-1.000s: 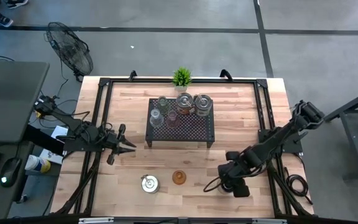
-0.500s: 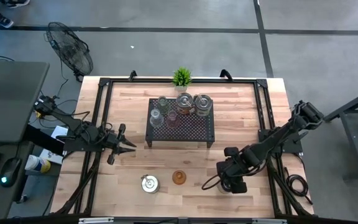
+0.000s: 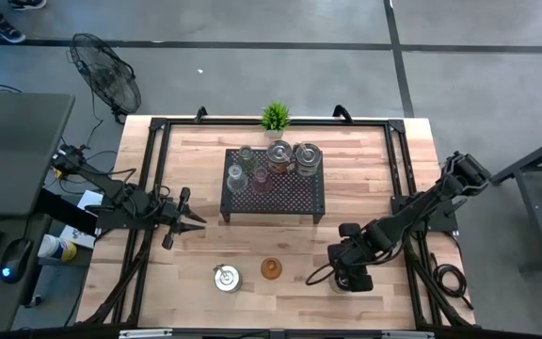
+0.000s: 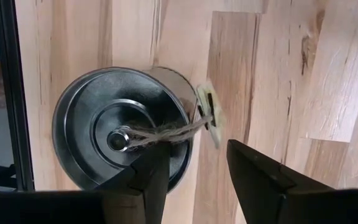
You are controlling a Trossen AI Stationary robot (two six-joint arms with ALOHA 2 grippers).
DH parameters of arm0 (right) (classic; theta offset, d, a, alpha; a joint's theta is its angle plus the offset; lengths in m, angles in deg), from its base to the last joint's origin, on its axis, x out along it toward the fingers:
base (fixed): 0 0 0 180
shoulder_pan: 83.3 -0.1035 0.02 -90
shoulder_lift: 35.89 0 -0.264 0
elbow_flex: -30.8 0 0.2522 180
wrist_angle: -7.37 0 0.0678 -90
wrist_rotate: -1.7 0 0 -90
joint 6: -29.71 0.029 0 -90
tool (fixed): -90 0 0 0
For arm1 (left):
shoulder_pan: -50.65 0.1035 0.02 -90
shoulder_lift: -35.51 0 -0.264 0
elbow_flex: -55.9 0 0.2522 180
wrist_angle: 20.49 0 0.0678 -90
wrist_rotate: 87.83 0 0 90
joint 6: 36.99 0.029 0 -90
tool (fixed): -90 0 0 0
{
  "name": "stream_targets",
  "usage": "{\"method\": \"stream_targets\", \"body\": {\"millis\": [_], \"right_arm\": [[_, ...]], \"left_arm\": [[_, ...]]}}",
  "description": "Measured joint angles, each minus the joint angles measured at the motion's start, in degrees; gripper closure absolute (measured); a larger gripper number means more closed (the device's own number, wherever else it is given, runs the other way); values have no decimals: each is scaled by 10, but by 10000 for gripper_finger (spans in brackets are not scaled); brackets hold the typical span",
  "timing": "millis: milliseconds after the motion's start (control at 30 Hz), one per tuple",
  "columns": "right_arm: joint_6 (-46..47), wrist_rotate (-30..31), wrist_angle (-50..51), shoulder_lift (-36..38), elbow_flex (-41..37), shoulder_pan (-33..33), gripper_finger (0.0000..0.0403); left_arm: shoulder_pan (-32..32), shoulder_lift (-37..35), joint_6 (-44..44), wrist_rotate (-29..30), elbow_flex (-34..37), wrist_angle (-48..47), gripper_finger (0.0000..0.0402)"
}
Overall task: Pick & Place candle stick holders
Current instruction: Put the green scented candle on the shelf
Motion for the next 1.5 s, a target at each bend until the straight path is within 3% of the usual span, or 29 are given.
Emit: {"method": "stream_targets", "body": {"millis": [233, 1067, 1500], "right_arm": [[-9, 4, 3, 0, -1, 0, 259], [-23, 16, -9, -9, -1, 0, 398], [-4, -10, -12, -8, -1, 11, 402]], "left_arm": [[0, 0, 0, 0, 0, 0, 328], [0, 0, -4, 0, -1, 14, 328], [0, 0, -4, -2, -1, 16, 328]]}}
